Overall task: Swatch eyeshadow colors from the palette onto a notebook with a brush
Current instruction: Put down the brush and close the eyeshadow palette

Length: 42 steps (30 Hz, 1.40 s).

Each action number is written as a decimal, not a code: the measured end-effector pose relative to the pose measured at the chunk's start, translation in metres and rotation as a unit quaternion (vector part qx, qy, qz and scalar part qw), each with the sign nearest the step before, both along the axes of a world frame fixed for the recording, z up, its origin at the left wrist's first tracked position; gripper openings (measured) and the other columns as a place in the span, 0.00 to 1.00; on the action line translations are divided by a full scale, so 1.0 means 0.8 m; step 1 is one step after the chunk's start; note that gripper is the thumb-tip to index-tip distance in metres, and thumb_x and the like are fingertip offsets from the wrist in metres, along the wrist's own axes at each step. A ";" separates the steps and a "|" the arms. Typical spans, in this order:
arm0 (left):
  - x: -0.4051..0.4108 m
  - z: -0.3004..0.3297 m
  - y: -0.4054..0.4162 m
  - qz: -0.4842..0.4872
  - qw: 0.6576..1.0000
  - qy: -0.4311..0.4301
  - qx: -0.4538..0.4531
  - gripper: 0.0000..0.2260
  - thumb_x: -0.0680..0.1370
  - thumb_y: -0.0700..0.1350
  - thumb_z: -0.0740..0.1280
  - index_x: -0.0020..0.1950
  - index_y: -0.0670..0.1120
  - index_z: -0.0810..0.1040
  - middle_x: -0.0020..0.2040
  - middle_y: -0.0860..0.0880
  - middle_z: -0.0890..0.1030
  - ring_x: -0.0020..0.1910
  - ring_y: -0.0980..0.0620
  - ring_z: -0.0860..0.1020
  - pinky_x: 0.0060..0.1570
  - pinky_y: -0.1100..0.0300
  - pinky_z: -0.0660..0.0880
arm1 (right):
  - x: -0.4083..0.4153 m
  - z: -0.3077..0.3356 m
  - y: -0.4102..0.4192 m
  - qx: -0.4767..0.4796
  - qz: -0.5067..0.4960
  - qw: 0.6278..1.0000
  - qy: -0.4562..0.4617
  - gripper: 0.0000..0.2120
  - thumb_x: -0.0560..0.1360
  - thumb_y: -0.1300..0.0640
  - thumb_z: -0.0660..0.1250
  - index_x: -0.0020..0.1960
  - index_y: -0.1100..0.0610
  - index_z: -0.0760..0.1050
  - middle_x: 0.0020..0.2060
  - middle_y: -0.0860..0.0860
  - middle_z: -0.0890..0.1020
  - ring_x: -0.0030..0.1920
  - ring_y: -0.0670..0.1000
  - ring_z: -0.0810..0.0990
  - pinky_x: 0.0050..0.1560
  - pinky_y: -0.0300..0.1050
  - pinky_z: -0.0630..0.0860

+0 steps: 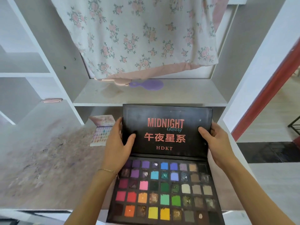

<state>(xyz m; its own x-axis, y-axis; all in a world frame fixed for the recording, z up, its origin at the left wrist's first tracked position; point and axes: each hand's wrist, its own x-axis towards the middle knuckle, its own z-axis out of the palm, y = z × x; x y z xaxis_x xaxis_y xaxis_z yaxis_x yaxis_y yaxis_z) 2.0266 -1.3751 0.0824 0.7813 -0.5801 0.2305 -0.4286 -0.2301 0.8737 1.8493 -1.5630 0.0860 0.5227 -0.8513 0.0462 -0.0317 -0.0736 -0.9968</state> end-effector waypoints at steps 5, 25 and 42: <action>0.016 0.032 -0.023 0.012 0.998 -0.022 -0.051 0.24 0.76 0.45 0.65 0.70 0.50 0.61 0.60 0.56 0.71 0.56 0.63 0.72 0.53 0.72 0.71 | 0.023 0.016 -0.017 -0.054 -0.033 0.998 -0.005 0.06 0.76 0.56 0.62 0.47 0.44 0.71 0.43 0.38 0.78 0.43 0.37 0.78 0.37 0.29 0.73; -0.040 -0.008 0.094 -0.070 0.993 -0.076 0.053 0.12 0.73 0.42 0.69 0.50 0.59 0.75 0.53 0.65 0.75 0.51 0.67 0.75 0.47 0.78 0.68 | -0.093 -0.017 0.046 -0.306 0.122 0.929 0.172 0.20 0.69 0.56 0.71 0.59 0.45 0.72 0.60 0.35 0.70 0.61 0.28 0.64 0.55 0.18 0.60; -0.029 -0.038 0.026 -0.016 0.943 -0.235 0.234 0.14 0.78 0.46 0.60 0.63 0.48 0.73 0.66 0.50 0.72 0.66 0.52 0.67 0.63 0.57 0.60 | -0.031 -0.043 0.041 -0.375 0.061 0.845 0.376 0.21 0.79 0.52 0.56 0.71 0.51 0.61 0.73 0.54 0.59 0.74 0.53 0.50 0.72 0.47 0.41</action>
